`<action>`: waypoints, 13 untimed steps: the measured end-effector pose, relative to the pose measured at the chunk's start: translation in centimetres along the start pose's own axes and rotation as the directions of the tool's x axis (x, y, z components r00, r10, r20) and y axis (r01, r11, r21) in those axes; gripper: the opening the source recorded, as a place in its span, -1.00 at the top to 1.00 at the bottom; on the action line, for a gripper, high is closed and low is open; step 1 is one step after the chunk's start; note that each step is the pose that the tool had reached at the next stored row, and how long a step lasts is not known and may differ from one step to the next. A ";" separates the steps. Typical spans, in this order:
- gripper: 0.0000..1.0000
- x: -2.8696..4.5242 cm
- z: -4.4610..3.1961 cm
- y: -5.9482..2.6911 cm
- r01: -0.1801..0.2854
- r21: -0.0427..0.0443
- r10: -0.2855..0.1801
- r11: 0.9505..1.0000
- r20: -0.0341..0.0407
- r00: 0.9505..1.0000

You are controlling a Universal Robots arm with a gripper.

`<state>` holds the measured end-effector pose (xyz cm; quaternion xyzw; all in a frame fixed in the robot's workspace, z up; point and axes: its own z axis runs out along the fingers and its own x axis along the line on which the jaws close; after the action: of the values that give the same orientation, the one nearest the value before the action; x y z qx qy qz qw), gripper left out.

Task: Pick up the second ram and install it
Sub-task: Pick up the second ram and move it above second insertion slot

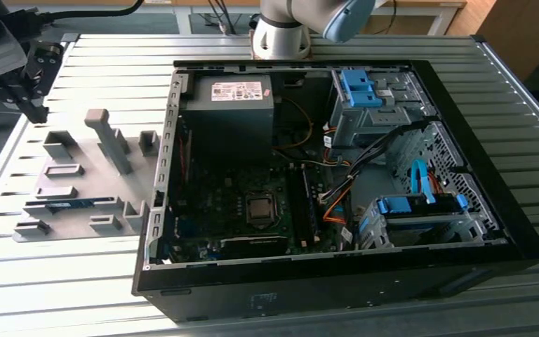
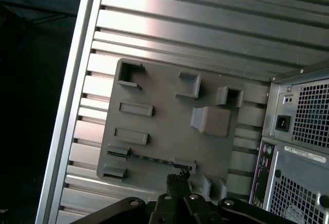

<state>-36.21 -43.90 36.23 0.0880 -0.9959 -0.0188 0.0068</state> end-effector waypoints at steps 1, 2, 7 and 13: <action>0.79 0.00 0.01 0.00 0.016 0.000 -0.016 1.000 -0.001 1.000; 0.79 0.01 0.03 0.00 0.033 0.000 -0.033 0.999 -0.001 0.999; 0.79 0.01 0.03 0.00 0.052 0.000 -0.052 0.999 -0.002 0.999; 0.79 0.01 0.03 0.00 0.060 0.001 -0.060 0.998 -0.002 0.998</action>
<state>-36.22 -43.90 36.20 0.1179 -0.9928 -0.0186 0.0074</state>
